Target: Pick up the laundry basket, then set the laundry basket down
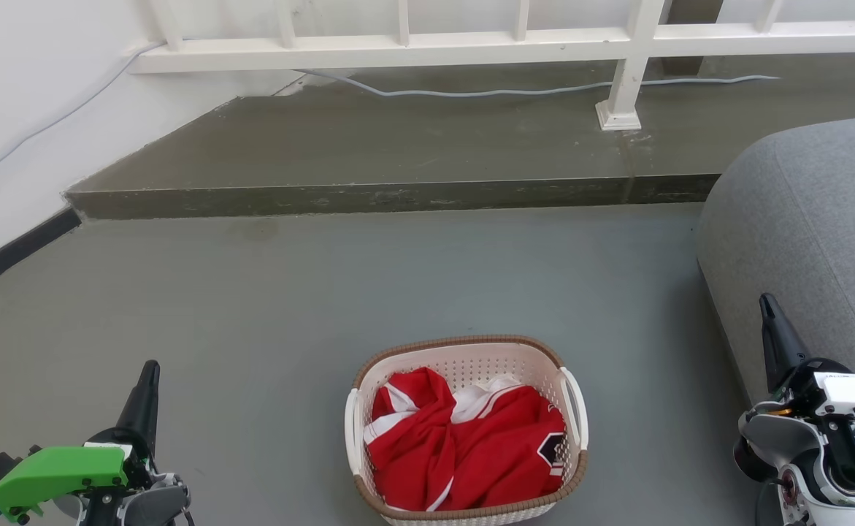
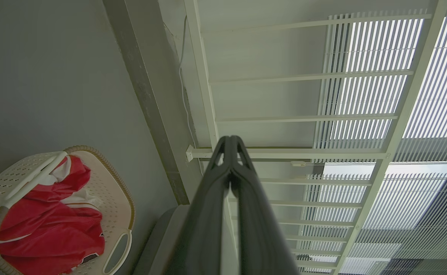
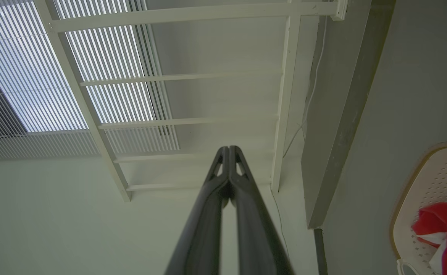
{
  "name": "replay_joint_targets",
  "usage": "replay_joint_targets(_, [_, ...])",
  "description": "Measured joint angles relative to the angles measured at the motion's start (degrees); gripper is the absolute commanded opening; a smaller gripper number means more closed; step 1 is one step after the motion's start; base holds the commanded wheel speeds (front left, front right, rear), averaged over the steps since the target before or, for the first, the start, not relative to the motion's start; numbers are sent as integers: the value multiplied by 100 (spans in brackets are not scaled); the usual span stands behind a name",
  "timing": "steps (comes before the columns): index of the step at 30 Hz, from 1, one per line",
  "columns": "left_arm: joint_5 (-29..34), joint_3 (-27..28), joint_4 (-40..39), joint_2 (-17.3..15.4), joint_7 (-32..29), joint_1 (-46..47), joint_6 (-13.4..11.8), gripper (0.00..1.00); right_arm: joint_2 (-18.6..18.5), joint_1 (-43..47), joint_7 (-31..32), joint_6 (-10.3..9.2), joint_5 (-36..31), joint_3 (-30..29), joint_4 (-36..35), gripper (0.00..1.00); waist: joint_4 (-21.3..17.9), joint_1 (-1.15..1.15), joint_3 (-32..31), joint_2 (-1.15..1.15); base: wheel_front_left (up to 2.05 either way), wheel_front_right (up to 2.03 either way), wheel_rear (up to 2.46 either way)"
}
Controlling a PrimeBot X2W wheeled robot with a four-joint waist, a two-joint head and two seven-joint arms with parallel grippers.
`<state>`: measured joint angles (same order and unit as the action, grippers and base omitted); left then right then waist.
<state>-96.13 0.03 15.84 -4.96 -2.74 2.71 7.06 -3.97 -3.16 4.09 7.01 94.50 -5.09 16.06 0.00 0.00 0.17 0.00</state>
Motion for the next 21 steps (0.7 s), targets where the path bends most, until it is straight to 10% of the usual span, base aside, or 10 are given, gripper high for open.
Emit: replay_joint_targets(21, [1, 12, -4, 5, -23, 0, 0, 0, 13, 0, 0, 1, -1, -7, -1, 0, 0, 0, 0, 0, 0, 0, 0])
